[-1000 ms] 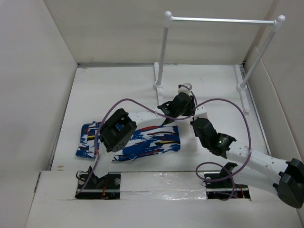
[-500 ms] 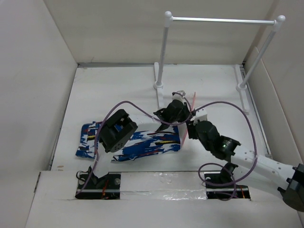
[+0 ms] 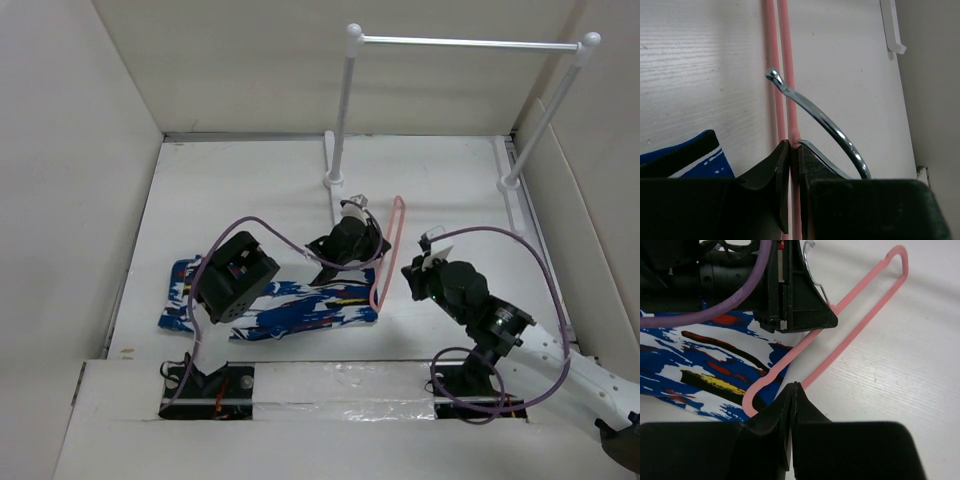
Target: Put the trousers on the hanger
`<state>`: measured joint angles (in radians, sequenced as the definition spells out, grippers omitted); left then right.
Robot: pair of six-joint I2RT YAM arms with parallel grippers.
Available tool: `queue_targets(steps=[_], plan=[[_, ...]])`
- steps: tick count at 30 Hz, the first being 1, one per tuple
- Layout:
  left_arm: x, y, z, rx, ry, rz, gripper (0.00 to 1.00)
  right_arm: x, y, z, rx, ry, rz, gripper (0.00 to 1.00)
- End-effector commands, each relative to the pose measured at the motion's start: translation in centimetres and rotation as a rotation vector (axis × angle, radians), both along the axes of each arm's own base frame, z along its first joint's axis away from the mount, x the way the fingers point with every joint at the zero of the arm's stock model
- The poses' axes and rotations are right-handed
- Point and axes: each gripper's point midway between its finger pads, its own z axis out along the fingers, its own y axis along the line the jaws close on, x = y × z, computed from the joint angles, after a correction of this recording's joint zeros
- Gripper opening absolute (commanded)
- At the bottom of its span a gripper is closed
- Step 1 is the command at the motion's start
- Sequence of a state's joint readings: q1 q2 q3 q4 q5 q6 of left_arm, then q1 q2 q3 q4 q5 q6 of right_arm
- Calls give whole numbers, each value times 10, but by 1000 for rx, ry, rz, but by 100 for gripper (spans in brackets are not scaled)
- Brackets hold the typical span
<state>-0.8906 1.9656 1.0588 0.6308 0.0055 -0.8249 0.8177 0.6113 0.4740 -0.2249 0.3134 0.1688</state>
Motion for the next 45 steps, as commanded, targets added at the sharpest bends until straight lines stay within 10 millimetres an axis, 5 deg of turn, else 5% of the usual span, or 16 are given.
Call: queue_targets(steps=[1,6,7,13,18,25,45], plan=[[-11,1,51,-138,-73,30,0,-7,22,-9,-2,47,139,0],[-43,10,56,-295,-31,102,0,-3,25,-33,-46,112,161,0],[-47,18,44,-297,-11,115,0,-2,25,-36,-42,118,169,0],[-74,11,42,-456,59,88,0,1,35,-52,30,160,270,0],[-92,12,57,-517,47,75,0,-4,41,-58,48,172,309,11],[-91,35,25,-415,44,170,0,-13,53,-78,127,165,373,25],[-72,51,-2,-276,-11,285,0,9,58,-117,138,255,250,43]])
